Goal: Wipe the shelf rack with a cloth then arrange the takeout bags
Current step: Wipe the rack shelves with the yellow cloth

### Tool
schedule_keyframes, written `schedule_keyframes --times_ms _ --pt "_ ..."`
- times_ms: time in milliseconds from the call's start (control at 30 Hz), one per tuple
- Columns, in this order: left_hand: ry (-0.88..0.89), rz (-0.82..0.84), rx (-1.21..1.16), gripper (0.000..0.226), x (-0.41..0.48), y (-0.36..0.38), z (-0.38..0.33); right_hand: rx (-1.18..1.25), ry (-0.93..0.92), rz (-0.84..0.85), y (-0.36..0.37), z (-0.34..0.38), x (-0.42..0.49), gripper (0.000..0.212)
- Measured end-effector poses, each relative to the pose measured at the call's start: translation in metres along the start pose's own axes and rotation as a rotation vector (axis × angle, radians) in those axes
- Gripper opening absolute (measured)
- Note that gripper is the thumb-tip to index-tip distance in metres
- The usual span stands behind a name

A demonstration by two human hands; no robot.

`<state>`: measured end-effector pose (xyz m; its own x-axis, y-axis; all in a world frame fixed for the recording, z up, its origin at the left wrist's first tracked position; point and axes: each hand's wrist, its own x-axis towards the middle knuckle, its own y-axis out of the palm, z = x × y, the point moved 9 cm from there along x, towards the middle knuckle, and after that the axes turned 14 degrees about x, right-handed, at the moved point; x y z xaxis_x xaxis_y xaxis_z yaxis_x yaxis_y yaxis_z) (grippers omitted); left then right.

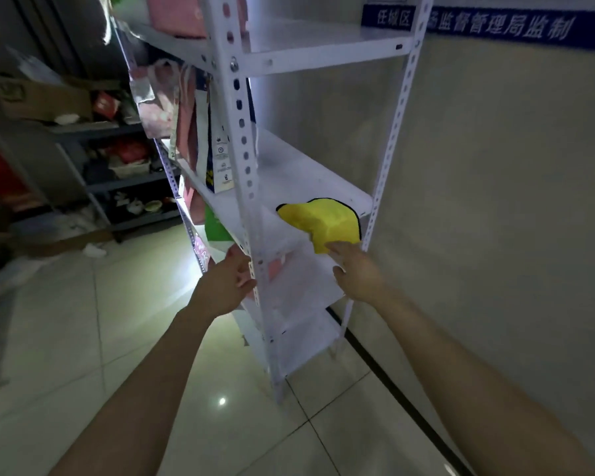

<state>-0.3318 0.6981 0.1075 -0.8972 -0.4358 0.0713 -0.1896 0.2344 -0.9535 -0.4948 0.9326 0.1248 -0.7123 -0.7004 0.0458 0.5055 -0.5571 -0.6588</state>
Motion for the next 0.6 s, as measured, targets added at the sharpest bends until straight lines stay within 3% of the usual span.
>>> schedule_keyframes --times_ms 100,267,333,433,600 --pt "-0.152 -0.077 -0.069 0.054 0.007 -0.009 0.004 -0.056 -0.069 0.021 -0.018 0.012 0.035 0.063" --pt "-0.242 -0.246 -0.247 0.101 0.030 -0.032 0.002 -0.023 -0.143 0.036 -0.041 0.039 0.073 0.071" --pt "-0.235 -0.329 -0.271 0.095 0.039 -0.041 0.000 -0.044 -0.196 0.091 -0.042 0.043 0.087 0.075" --pt "-0.232 -0.390 -0.252 0.077 0.050 -0.047 -0.002 -0.166 -0.230 0.262 -0.030 0.046 0.108 0.046" --pt "-0.258 -0.449 -0.203 0.064 0.048 -0.046 -0.005 -0.074 -0.339 0.355 -0.020 0.014 0.147 0.065"
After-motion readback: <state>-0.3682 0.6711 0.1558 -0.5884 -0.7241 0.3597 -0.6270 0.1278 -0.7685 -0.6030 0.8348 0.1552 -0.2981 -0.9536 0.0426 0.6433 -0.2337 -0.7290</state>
